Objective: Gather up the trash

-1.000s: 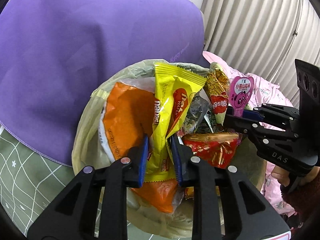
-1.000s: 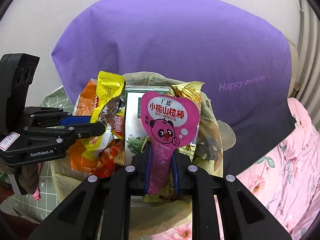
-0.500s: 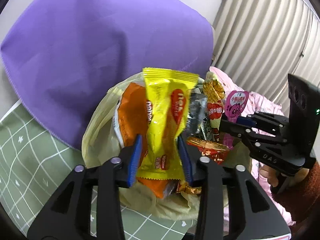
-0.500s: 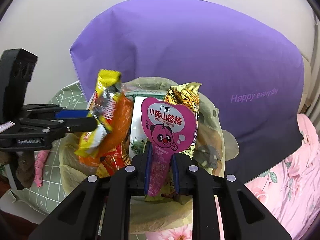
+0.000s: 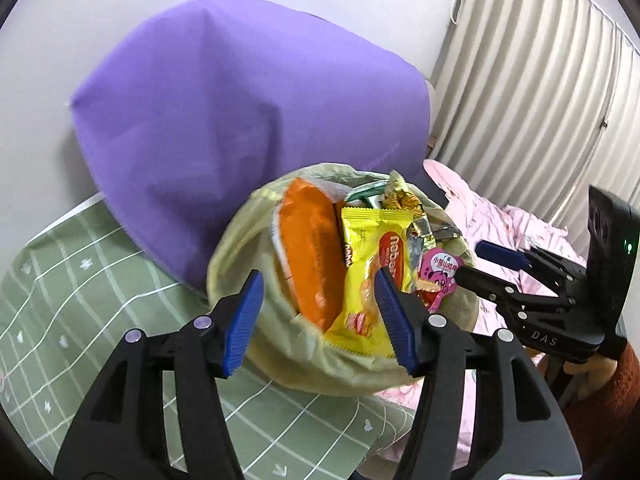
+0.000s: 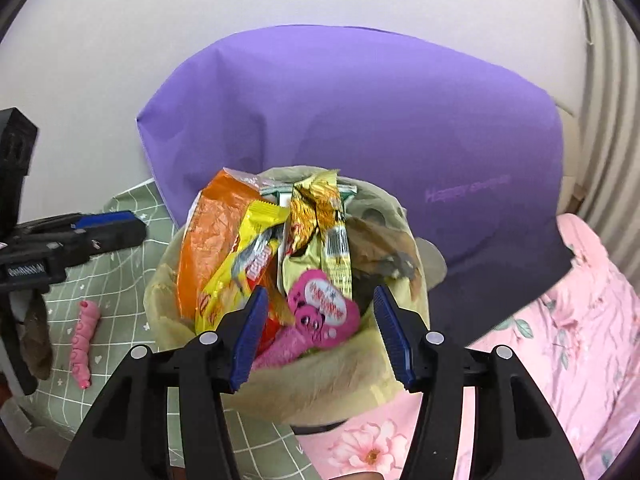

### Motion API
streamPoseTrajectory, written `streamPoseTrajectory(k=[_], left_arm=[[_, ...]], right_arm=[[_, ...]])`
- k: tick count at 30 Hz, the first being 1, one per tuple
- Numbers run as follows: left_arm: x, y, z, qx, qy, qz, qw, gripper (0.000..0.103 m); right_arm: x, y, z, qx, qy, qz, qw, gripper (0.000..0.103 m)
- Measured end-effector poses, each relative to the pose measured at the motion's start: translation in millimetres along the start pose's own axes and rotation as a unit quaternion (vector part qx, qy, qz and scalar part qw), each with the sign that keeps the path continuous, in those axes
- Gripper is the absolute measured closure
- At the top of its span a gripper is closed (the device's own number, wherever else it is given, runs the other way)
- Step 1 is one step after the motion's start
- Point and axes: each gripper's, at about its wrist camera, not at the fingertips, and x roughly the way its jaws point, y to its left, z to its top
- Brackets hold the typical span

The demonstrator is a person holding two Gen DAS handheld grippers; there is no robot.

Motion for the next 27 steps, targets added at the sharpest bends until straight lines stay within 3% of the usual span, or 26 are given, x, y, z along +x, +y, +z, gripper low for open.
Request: streamPoseTrajectory(k=[4, 10, 16, 20, 27], left_arm=[[-32.2, 9.3, -21.3, -0.020, -0.018, 0.034, 0.9991, 0.044], [-96.4, 27.9, -75.2, -0.047, -0.037, 0.103, 0.9929, 0.037], [-169.7, 42.2, -125.5, -0.066, -0.055, 0.210, 0.9739, 0.033], [-209.3, 42.9, -140.2, -0.086, -0.076, 0.247, 0.9623, 0.033], [-238.4, 42.2, -150.2, -0.104, -0.083, 0.289, 0.9479, 0.033]], right_arm=[[-20.2, 14.6, -16.4, 0.015, -0.004, -0.004, 1.000, 0.051], [-45.7, 66.3, -36.4, 0.008, -0.018, 0.035, 0.999, 0.051], [-70.0, 128.0, -48.6, -0.003, -0.033, 0.095, 0.995, 0.051], [-85.2, 166.7, -57.4, -0.020, -0.040, 0.125, 0.991, 0.051], [-105.7, 195.1, -65.6, -0.039, -0.058, 0.119, 0.990, 0.051]])
